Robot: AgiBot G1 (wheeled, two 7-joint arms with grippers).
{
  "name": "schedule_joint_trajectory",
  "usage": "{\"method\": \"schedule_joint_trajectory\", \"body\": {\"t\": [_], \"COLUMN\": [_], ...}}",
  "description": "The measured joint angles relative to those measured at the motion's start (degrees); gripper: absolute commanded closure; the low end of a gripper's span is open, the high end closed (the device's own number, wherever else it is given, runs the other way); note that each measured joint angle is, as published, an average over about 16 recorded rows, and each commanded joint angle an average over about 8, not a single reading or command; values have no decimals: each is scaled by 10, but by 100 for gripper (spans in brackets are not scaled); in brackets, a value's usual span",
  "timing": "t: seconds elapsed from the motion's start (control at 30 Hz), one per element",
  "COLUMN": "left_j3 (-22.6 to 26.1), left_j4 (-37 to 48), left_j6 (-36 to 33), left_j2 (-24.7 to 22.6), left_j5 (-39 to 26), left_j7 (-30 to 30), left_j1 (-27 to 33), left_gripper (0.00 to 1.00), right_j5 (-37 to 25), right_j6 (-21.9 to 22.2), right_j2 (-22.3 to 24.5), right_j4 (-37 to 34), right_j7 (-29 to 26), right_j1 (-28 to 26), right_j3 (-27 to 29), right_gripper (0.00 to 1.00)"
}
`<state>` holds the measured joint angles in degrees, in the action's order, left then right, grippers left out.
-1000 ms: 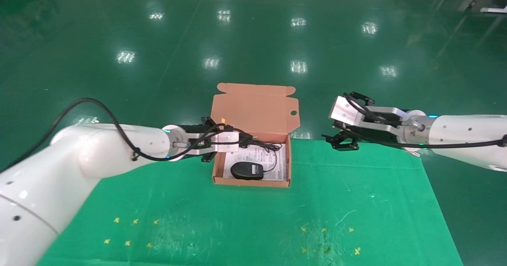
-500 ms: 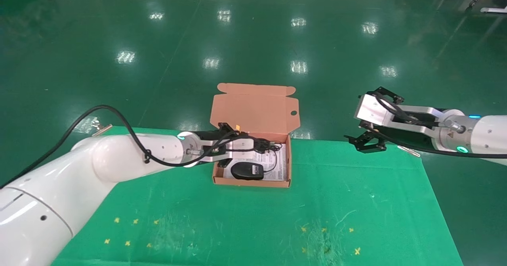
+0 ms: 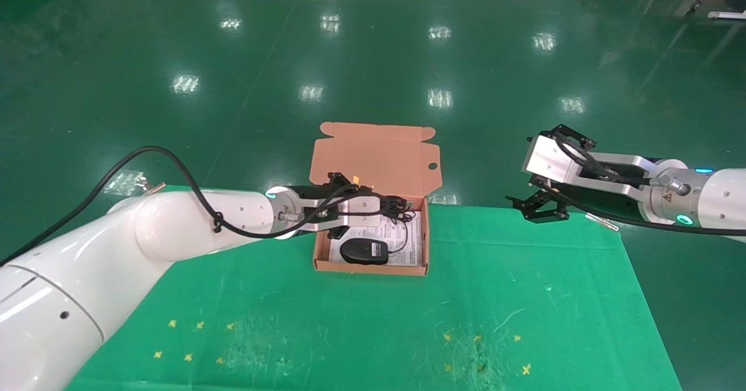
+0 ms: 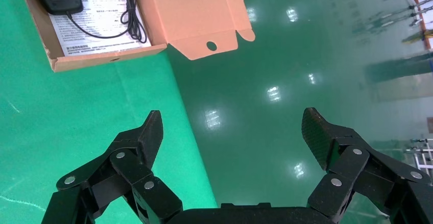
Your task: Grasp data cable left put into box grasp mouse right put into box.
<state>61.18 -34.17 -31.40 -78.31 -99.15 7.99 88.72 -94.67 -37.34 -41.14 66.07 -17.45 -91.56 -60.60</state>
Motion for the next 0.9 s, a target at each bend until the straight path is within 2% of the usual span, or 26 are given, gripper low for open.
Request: {"method": "schedule_joint_trajectory", "body": {"t": [0.4,0.9], "left_j3": [-3,-25], "left_j4": [-19,-35], "left_j6": [-5,-8], "left_j2": [18,52], "left_j5": [7,24], "left_j7": [-15,-45], "left_j1": [0,46], "left_gripper": [0,0], "right_j5": [-1,-4], "right_j6": [7,-6], "right_j2": [-1,0], "right_j4": [2,0], "right_j7": [3,24], "right_j1": [-14,-68], "right_j3": [8,29], "right_gripper": [0,0]}}
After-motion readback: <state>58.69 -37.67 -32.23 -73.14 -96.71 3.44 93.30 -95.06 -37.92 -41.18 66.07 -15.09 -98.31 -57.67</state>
